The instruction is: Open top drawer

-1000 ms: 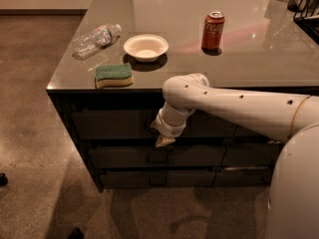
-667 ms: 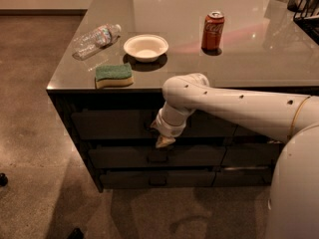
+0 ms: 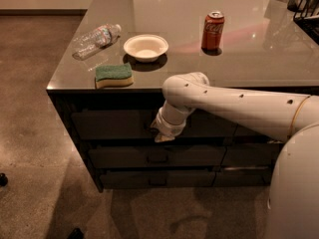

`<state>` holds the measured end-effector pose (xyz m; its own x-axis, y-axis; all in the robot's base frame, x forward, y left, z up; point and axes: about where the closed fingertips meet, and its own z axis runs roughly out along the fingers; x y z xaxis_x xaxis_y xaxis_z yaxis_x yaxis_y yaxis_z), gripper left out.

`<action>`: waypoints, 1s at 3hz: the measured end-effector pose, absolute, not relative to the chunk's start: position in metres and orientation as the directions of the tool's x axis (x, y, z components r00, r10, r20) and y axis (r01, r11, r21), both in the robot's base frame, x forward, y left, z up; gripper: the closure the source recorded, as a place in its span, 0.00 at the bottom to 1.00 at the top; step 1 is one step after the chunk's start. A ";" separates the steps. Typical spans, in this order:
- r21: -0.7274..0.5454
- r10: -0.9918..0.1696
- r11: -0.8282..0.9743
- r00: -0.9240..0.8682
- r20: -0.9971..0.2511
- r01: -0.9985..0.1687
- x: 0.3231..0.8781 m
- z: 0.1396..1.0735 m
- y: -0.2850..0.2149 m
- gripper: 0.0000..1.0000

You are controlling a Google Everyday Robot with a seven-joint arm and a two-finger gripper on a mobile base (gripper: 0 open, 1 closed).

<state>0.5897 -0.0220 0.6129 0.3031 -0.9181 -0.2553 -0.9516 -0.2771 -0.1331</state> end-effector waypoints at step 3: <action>-0.133 -0.918 -0.277 0.303 -0.255 -0.952 0.598 0.613 -0.023 0.86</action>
Offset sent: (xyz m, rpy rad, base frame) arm -0.0330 -0.0191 0.0259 -0.2083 -0.1389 -0.1453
